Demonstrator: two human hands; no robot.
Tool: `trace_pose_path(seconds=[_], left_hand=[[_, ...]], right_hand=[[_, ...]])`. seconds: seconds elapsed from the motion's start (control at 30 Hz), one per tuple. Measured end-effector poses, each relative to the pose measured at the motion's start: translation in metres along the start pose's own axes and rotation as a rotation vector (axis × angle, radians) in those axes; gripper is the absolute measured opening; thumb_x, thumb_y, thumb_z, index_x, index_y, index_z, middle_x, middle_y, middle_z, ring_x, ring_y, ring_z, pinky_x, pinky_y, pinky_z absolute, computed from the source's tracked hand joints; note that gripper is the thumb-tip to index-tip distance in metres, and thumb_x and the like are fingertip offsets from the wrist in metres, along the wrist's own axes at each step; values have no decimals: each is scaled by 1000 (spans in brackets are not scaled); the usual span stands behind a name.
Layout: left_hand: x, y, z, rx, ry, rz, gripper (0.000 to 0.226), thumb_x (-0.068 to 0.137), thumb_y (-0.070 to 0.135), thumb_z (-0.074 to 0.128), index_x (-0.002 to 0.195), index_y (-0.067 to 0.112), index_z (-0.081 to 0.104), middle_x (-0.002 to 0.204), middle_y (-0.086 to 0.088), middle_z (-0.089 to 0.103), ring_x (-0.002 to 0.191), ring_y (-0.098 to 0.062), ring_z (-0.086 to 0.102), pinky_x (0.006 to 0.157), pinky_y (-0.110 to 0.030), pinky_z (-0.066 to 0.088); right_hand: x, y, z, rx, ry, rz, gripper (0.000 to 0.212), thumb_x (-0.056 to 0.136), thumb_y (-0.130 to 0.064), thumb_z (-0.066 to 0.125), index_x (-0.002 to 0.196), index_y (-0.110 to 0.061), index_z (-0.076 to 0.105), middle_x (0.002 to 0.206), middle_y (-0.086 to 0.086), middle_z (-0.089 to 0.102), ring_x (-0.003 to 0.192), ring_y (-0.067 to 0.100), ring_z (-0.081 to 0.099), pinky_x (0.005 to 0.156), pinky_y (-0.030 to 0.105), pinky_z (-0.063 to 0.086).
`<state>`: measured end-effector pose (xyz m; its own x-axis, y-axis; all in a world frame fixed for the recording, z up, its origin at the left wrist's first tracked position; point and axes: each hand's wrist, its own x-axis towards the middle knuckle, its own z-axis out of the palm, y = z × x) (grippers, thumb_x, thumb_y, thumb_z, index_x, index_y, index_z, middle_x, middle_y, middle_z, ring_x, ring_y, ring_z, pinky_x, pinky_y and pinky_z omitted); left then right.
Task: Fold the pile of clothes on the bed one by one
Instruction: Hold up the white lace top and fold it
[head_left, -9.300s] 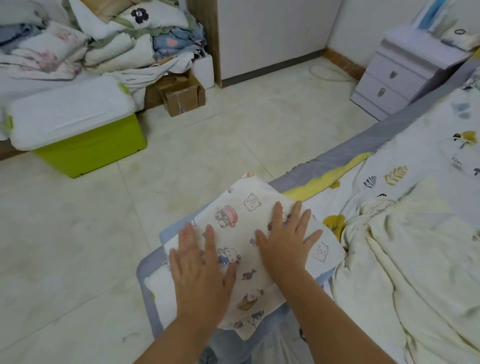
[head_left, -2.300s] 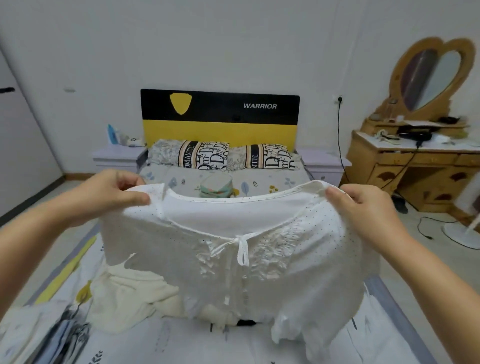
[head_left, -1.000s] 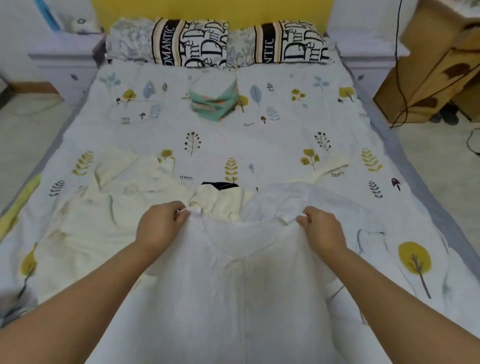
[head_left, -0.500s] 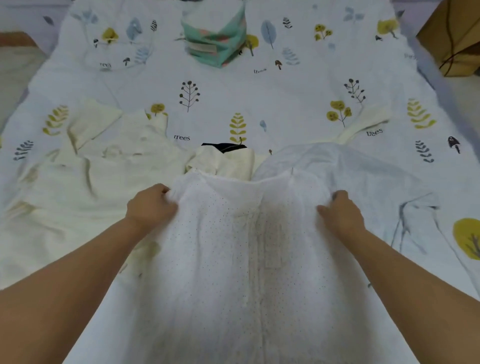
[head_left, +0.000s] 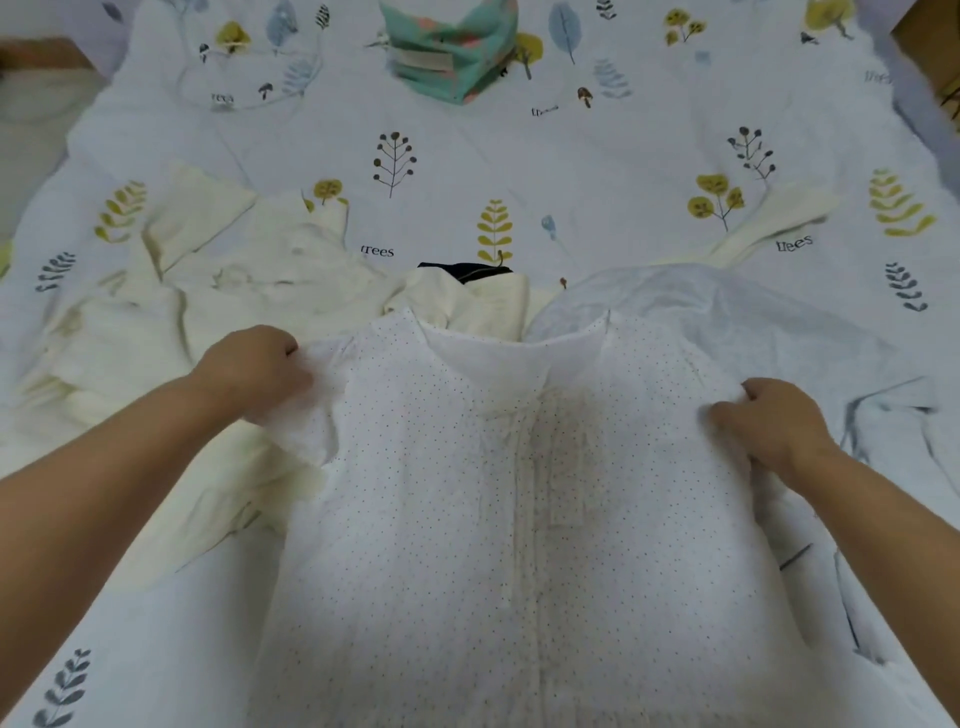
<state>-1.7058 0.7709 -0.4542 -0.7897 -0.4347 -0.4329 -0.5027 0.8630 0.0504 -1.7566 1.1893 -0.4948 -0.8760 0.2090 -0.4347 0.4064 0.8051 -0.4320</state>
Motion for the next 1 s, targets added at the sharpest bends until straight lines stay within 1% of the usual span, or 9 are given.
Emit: trace_pose_path(seconds=[0.13, 0.27, 0.4, 0.47, 0.57, 0.7, 0.83, 0.93, 1.0], left_hand=[[-23, 33, -13, 8, 91, 97, 6, 81, 7, 49, 79, 8, 55, 63, -4, 57, 41, -21, 57, 42, -21, 34], [-49, 76, 8, -138, 22, 255, 17, 88, 15, 51, 73, 14, 43, 68, -3, 56, 34, -12, 53, 38, -23, 38], [-62, 93, 36, -457, -312, 327, 25, 93, 38, 49, 86, 16, 58, 70, 0, 67, 51, -10, 62, 50, -23, 51], [-57, 87, 45, -409, -191, 314, 32, 95, 37, 46, 87, 12, 63, 76, -1, 68, 65, -16, 63, 62, -29, 50], [-41, 72, 53, -276, 175, 239, 24, 93, 24, 47, 98, 7, 62, 91, -7, 63, 80, -23, 57, 68, -32, 43], [-28, 65, 61, -207, 255, 187, 45, 88, 31, 58, 123, 3, 50, 116, -20, 52, 106, -36, 49, 82, -41, 41], [-20, 70, 70, -226, 177, 196, 31, 89, 23, 57, 114, 5, 55, 105, -14, 61, 97, -31, 55, 73, -33, 39], [-15, 64, 65, -244, 300, 153, 14, 88, 9, 46, 93, 2, 57, 89, -16, 62, 80, -32, 53, 64, -33, 35], [-14, 63, 60, -196, 393, 101, 21, 85, 2, 44, 102, -1, 56, 99, -23, 57, 86, -36, 51, 69, -41, 38]], right_hand=[[-23, -8, -7, -186, 214, -147, 5, 83, -10, 55, 78, -11, 55, 63, -3, 49, 55, 11, 41, 48, 22, 27], [-45, -30, 3, -336, 359, -337, 7, 88, -8, 51, 82, -9, 55, 55, -1, 46, 47, 14, 38, 46, 22, 28], [-68, -49, 15, 29, -61, -480, 7, 88, -27, 62, 84, -26, 56, 59, -5, 58, 49, 12, 55, 51, 21, 40], [-69, -48, 20, 210, -204, -408, 3, 88, -33, 60, 86, -31, 60, 67, -5, 65, 57, 12, 63, 59, 23, 49], [-56, -32, 25, 103, -23, -301, 12, 93, -28, 52, 97, -23, 63, 77, -12, 60, 67, 11, 60, 59, 23, 46], [-45, -17, 38, -119, 63, -222, 33, 91, -29, 55, 120, -16, 53, 107, 2, 53, 97, 19, 52, 73, 25, 36], [-45, -17, 53, -195, 173, -317, 40, 86, -31, 62, 120, -13, 51, 115, 6, 48, 106, 21, 43, 78, 26, 32], [-42, -14, 62, -412, 194, -404, 40, 84, -15, 58, 123, -13, 50, 116, 9, 46, 105, 25, 42, 84, 33, 33], [-39, -10, 65, -557, 151, -425, 41, 83, -12, 52, 124, -17, 47, 124, 10, 40, 113, 27, 38, 91, 36, 32]])
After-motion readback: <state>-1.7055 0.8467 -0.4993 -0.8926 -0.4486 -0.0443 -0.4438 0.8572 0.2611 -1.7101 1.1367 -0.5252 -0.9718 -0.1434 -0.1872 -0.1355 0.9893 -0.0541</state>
